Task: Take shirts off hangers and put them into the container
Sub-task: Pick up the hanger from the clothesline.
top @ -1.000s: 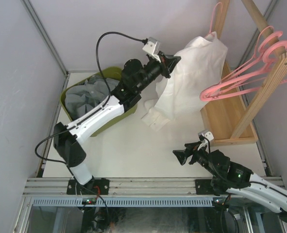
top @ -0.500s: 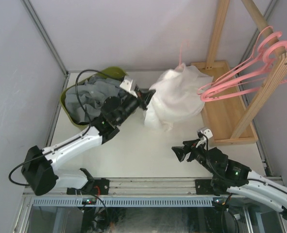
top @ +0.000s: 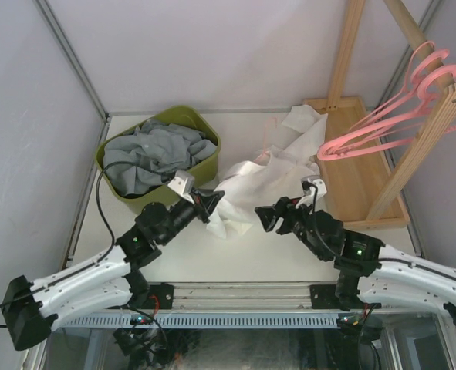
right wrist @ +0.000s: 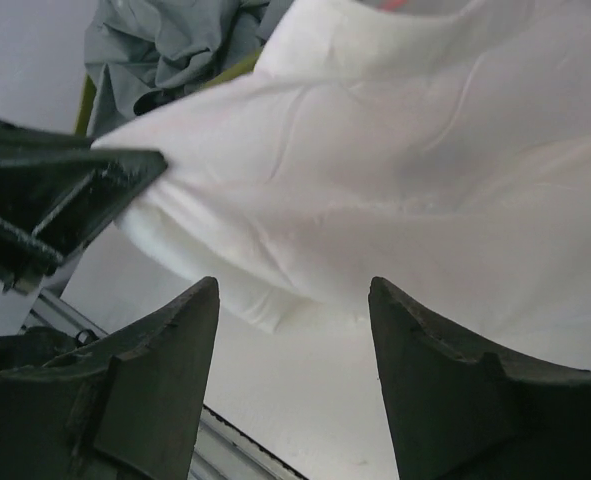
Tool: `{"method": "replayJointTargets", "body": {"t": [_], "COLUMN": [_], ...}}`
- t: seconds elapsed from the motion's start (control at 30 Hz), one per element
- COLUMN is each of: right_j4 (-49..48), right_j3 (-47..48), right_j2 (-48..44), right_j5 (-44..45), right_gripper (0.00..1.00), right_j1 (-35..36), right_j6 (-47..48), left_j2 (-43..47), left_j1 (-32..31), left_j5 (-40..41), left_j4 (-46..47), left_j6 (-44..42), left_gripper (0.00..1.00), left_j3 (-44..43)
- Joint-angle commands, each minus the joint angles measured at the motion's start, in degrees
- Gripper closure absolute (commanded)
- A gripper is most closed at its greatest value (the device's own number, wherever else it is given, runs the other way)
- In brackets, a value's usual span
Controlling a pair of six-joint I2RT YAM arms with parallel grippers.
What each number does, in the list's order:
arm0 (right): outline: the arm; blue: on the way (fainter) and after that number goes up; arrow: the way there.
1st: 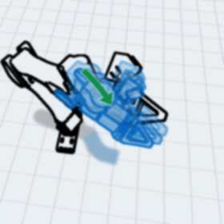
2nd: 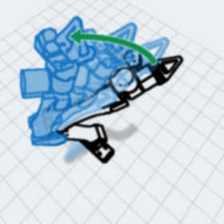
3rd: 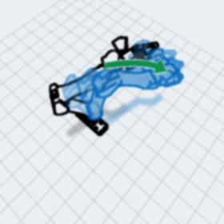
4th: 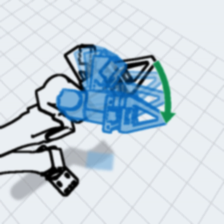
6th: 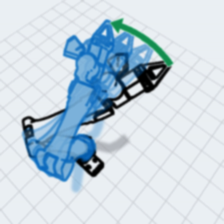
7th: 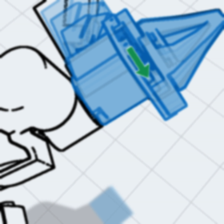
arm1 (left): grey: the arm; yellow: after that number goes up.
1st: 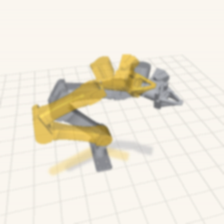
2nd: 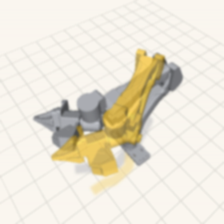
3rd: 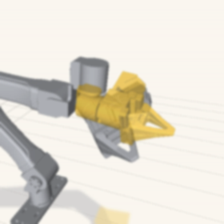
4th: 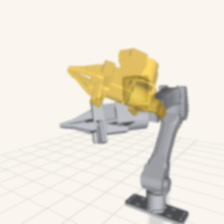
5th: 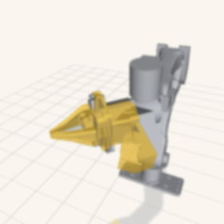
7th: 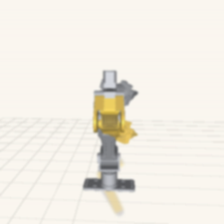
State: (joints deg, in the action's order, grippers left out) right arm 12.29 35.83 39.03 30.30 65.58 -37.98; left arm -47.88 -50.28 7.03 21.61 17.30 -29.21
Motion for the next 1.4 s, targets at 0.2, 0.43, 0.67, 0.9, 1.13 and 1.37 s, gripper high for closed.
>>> {"method": "replayJointTargets", "body": {"t": [0.2, 0.43, 0.67, 0.9, 1.13, 1.37], "right_j4": [-1.2, 7.1, 21.0, 21.8, 23.8, 20.0], "right_j3": [12.3, 16.9, 22.0, 22.4, 22.7, 22.8], "right_j2": [16.0, 22.1, 28.4, 30.8, 32.4, 34.7], "right_j5": [25.6, 26.4, 21.5, 16.7, 18.2, 15.0], "right_gripper": [0.33, 0.35, 0.32, 0.34, 0.36, 0.36], "right_j1": [11.6, 10.5, 6.4, 4.0, 3.6, 2.6], "right_j6": [-6.0, -21.8, -39.8, -41.7, -43.5, -40.5], "left_j2": [11.9, 12.8, 8.1, 5.0, 4.9, 3.7], "left_j1": [-15.2, -25.2, -30.9, -33.5, -35.0, -35.8], "left_j5": [17.8, 29.8, 35.9, 36.7, 37.8, 37.2], "left_j4": [-11.5, -14.2, -13.7, -13.4, -13.4, -14.4], "left_j6": [-6.7, -8.5, -13.3, -14.3, -15.2, -16.2], "left_gripper": [1.0, 1.0, 1.0, 1.0, 1.0, 1.0], "left_j3": [6.4, 7.1, 4.7, 2.7, 1.5, 0.1]}}
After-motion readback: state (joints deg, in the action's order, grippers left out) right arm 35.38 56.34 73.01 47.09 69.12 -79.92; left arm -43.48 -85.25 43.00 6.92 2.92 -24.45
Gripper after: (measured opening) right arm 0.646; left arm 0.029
